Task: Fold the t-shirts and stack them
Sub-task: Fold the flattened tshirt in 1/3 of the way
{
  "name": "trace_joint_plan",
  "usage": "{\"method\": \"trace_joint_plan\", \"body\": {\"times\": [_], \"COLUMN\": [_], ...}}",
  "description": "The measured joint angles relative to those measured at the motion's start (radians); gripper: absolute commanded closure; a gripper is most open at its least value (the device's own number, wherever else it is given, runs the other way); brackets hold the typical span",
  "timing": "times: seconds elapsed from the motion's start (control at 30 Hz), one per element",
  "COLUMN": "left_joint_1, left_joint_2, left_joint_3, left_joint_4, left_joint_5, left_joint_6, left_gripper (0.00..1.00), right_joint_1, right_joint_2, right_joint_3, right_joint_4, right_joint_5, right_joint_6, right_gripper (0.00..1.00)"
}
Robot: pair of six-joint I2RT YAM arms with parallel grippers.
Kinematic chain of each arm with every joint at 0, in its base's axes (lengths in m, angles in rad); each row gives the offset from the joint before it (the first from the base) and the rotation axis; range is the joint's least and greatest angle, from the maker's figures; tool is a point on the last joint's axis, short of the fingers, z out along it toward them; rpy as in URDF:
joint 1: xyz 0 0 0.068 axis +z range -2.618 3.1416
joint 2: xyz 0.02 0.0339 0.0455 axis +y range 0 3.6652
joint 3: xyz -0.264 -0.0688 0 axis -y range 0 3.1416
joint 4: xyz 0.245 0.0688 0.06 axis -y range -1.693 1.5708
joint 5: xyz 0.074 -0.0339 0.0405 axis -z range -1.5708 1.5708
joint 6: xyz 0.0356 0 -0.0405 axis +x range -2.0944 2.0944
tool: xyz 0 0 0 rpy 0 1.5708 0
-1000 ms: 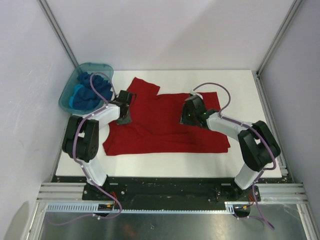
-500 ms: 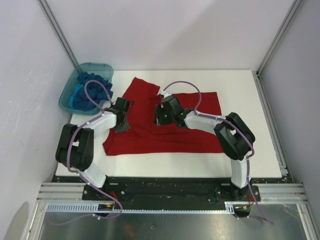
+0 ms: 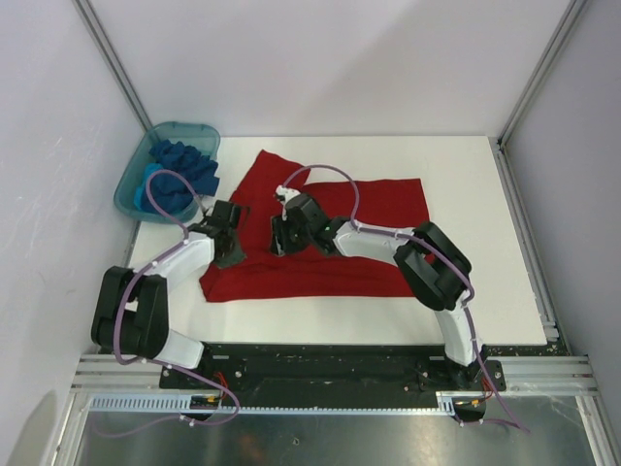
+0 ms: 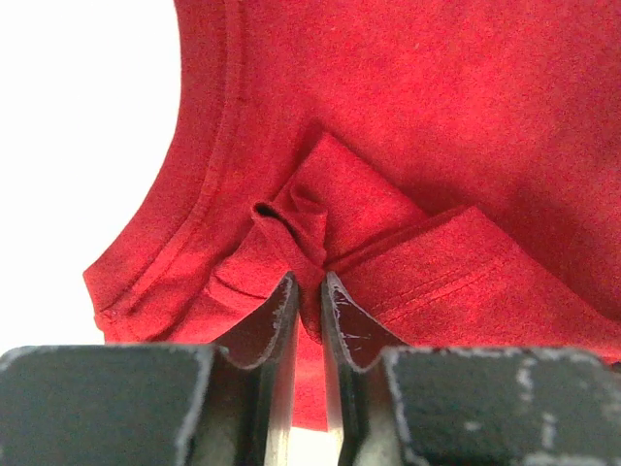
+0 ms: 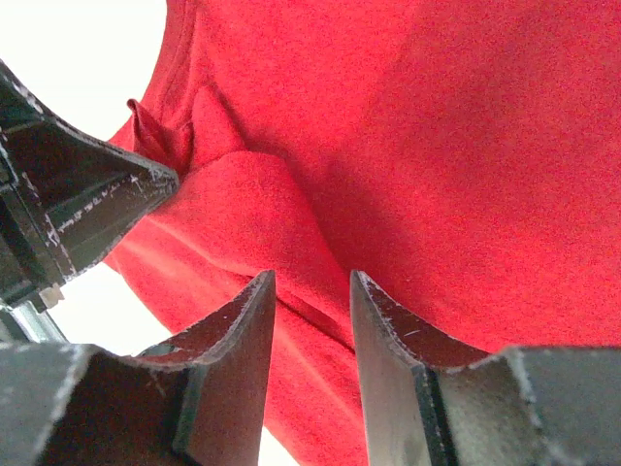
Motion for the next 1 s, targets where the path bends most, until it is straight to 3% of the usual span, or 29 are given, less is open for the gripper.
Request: {"method": "trace_joint_plan", "body": {"times": [0.23,0.6,1.0], "left_joint_1": [0.035,0.093,0.106], "left_joint_2": [-0.026,-0.057,-0.093], "left_joint_3": [-0.021,-0.035,-0.035], "left_joint_4": [0.0,0.001,0.003], "left_joint_5": [0.005,0.048,0.09], "left_joint_6": [-0.013,-0.022,-0.021], "left_gripper": [0.83,0.71,0.7], "right_joint_1": [0.043,0.098,0.084], "right_joint_2": [0.042,0.048,0.047], "right_joint_3": [0.007,-0.001,-0.009], "right_joint_4": [-0.021,-0.061,-0.043], "right_joint_5": [-0.02,0.002,0.022], "right_joint_6": [-0.005,-0.025,-0.058], "right_gripper": [0.6,0.61,0.55]}}
